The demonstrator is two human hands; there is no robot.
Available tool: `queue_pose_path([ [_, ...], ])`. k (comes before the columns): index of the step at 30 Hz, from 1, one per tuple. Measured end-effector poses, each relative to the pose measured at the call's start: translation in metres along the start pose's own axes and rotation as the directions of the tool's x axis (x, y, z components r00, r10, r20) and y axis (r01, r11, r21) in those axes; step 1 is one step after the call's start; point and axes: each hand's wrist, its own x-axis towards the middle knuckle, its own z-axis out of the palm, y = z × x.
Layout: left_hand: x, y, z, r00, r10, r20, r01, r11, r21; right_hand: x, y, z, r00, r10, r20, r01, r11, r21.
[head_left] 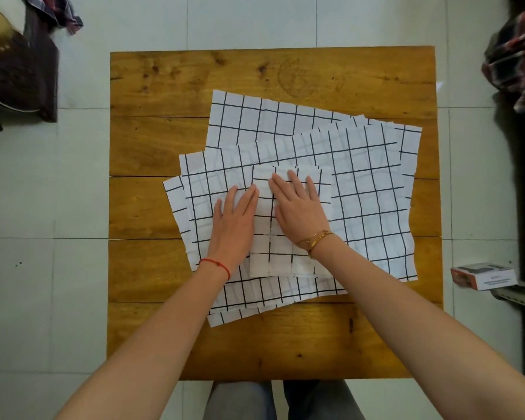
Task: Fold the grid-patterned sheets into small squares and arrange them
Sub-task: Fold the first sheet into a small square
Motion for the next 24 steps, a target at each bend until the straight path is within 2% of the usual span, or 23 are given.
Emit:
queue_pose_path([
  [8,-0.075,0.006,0.021,0.999,0.043,0.027,-0.044,0.999,0.006,-0.001,-0.002,-0.005,0.997,0.013,0.078,-0.015,1.0,0.018],
  [17,-0.137,0.018,0.04,0.997,0.017,0.069,-0.016,1.0,-0.022,-0.001,-0.004,-0.003,0.998,0.007,0.067,-0.008,1.0,0.012],
  [21,-0.128,0.022,0.032,1.0,0.002,-0.018,-0.004,0.996,-0.093,-0.004,0.002,-0.007,0.998,0.002,-0.06,0.007,0.987,0.159],
  [24,-0.11,0.024,0.02,0.993,-0.055,-0.106,0.031,0.975,-0.221,-0.019,0.015,-0.009,0.955,0.135,-0.263,-0.038,0.938,0.343],
])
